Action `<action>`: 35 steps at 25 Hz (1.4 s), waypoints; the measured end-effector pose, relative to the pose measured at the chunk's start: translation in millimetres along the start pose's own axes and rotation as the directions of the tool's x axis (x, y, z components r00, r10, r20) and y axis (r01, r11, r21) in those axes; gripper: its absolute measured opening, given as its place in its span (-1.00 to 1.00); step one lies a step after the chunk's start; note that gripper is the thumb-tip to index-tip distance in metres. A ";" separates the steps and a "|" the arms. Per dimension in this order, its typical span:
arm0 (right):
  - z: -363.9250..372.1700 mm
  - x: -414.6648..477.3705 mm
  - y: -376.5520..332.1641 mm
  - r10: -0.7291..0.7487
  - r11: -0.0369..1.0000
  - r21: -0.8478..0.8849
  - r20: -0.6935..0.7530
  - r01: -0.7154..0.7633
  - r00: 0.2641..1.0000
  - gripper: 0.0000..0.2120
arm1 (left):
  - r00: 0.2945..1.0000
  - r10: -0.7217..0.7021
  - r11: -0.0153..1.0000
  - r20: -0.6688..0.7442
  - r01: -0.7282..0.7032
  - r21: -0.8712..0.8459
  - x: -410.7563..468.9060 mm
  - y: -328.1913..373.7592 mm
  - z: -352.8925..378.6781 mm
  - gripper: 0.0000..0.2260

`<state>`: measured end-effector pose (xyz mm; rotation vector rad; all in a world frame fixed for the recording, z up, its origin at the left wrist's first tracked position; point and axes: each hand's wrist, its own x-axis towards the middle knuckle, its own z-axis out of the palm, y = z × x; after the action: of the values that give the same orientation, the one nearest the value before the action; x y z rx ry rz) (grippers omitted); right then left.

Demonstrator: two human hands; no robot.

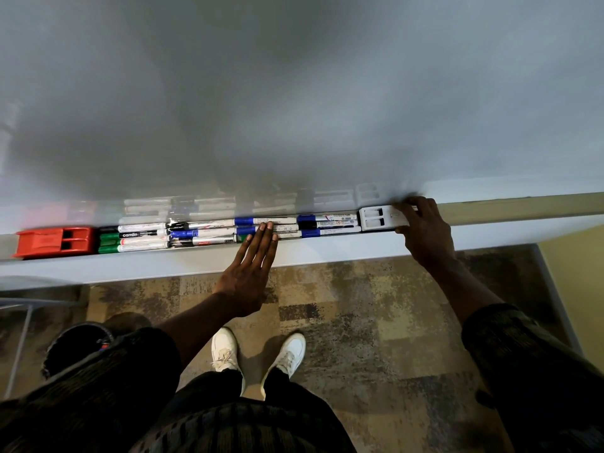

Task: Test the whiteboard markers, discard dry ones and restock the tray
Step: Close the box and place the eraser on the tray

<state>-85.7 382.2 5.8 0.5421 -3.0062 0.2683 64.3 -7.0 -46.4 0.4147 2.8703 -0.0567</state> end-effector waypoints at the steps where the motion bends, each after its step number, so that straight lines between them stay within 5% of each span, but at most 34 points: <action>1: 0.5 -0.5 0.2 -0.003 1.000 0.000 -0.002 0.003 1.000 -0.38 | 1.000 0.003 1.000 -0.009 -0.003 0.005 -0.2 -0.5 0.4 0.23; 26: 8.7 -8.5 -13.7 -0.002 0.995 -0.101 -0.030 -0.001 1.000 -0.37 | 0.998 -0.024 0.999 -0.055 0.025 0.020 -1.8 3.4 4.4 0.17; 35: 25.8 -47.4 -109.5 -0.036 0.991 0.125 -0.017 0.038 0.999 -0.30 | 0.993 -0.027 0.999 -0.114 0.025 -0.023 -9.9 0.6 2.5 0.14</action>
<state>-3.8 292.5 -7.2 0.6025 -2.9766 0.4593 74.3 -9.3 -46.5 0.3885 2.9867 -0.0071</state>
